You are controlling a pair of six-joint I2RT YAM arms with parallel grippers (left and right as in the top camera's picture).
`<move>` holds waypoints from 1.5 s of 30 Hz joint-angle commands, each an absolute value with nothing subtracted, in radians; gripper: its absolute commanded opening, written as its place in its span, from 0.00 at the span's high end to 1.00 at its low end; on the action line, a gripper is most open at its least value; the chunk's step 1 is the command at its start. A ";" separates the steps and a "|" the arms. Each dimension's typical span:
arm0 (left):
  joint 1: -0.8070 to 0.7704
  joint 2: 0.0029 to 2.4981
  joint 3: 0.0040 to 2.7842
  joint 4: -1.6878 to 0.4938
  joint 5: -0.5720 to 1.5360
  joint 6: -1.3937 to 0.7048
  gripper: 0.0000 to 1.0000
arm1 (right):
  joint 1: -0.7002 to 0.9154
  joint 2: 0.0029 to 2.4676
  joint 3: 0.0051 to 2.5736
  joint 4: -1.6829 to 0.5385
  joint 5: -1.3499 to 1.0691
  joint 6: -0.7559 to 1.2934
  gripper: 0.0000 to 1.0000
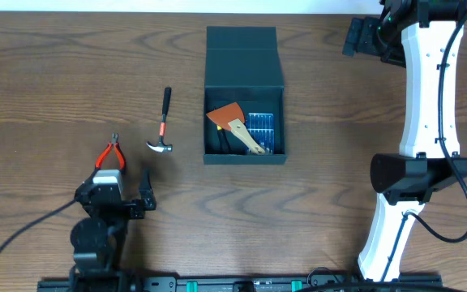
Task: Pack container
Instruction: 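Move the left gripper over the red-handled hammer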
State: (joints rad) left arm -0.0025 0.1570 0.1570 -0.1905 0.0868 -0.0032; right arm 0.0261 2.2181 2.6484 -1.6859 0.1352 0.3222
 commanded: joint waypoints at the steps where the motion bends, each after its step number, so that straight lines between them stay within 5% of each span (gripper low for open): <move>1: -0.005 0.321 0.315 -0.211 0.096 -0.027 0.02 | 0.022 2.214 2.662 -1.687 0.146 0.332 0.01; 11: -0.006 1.081 0.937 -0.646 0.145 -0.028 0.02 | 0.022 2.214 2.662 -1.687 0.146 0.332 0.01; 16: -0.006 1.306 1.080 -0.694 0.279 -0.028 0.02 | 0.022 2.214 2.662 -1.687 0.146 0.332 0.01; 28: -0.036 1.497 1.083 -0.719 0.365 0.093 0.02 | 0.022 2.214 2.662 -1.687 0.146 0.332 0.01; 45: -0.130 1.613 1.083 -0.664 0.118 0.048 0.02 | 0.022 2.214 2.662 -1.687 0.146 0.332 0.01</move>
State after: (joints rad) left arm -0.1280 1.5848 1.0691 -0.6689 0.1497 0.0631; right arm 0.0261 2.2181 2.6484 -1.6863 0.1352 0.3222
